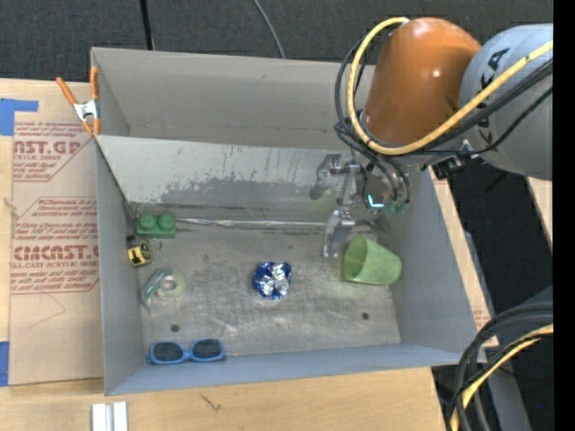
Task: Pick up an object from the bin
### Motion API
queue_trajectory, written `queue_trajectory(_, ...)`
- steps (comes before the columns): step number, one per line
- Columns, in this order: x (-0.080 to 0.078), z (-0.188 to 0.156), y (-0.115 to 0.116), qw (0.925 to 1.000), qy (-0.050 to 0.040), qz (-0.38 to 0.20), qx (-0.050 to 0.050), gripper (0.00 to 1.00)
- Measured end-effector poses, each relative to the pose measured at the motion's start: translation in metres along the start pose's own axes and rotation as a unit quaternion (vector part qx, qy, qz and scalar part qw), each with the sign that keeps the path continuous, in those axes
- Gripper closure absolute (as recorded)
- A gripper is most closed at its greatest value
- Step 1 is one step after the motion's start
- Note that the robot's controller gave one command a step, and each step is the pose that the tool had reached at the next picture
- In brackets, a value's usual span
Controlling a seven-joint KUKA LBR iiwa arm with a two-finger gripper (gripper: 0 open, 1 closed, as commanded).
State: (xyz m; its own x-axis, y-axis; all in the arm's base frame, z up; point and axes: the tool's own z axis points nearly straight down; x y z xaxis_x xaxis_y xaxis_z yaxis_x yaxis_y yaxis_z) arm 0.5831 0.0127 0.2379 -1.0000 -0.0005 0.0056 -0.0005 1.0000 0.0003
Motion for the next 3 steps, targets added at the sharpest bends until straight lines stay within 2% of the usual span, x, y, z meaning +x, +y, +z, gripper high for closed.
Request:
queue_trajectory(1,0.049,0.144,-0.018,0.9971,0.0016,0.076,0.0,0.0)
queue_trajectory(2,0.038,0.165,0.041,0.9894,-0.0071,0.145,0.0,0.0)
queue_trajectory(3,0.037,0.163,0.041,0.9893,-0.0073,0.145,-0.001,1.0)
